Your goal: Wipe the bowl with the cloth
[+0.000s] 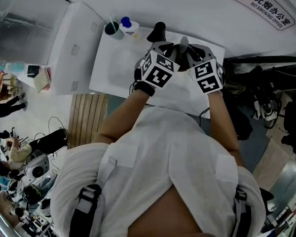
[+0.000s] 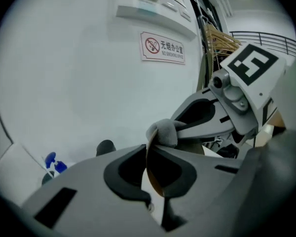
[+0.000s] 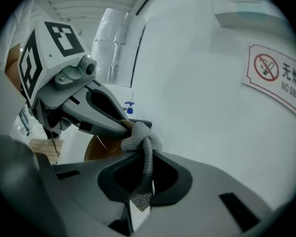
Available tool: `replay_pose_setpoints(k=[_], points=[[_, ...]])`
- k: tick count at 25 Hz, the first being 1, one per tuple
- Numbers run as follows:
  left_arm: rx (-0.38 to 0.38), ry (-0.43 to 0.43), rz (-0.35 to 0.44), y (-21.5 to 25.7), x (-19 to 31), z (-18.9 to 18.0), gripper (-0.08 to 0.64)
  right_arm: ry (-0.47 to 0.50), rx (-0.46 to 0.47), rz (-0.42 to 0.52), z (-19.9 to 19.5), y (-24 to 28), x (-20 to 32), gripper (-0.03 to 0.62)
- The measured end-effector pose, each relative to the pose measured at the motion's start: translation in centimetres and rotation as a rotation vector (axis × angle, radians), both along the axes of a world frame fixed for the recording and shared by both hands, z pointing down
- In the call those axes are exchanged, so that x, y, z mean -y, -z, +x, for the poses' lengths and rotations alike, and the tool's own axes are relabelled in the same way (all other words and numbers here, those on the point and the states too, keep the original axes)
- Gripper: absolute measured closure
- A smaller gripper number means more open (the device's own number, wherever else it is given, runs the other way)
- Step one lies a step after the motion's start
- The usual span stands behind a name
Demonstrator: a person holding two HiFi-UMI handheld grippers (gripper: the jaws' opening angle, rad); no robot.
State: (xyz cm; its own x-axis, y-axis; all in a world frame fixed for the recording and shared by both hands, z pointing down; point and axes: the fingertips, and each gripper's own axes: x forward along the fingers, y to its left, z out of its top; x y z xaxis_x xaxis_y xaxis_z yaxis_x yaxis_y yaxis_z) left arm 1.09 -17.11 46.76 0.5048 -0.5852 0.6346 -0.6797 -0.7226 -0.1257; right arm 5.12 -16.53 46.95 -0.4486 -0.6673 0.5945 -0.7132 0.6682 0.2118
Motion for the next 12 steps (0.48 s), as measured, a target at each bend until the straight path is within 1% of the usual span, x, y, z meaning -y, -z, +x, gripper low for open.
replay_pose_setpoints(k=[3, 7, 8, 9, 12], points=[[-0.075, 0.067, -0.006, -0.1, 0.1, -0.5, 0.535, -0.061, 0.094, -0.016, 0.4, -0.3, -0.1, 0.545], [-0.182, 0.155, -0.030, -0.3, 0.2, -1.2, 0.532, -0.134, 0.192, -0.030, 0.7, -0.7, -0.2, 0.543], [-0.192, 0.164, -0.040, -0.5, 0.0, -1.3, 0.529, -0.140, 0.198, -0.038, 0.7, -0.8, -0.3, 0.543], [-0.189, 0.160, -0.055, -0.9, -0.1, -1.3, 0.528, -0.136, 0.184, -0.048, 0.7, -1.2, -0.4, 0.543], [-0.148, 0.105, -0.105, -2.4, -0.8, -0.8, 0.528, -0.083, 0.079, -0.080, 0.9, -2.3, -0.8, 0.545]])
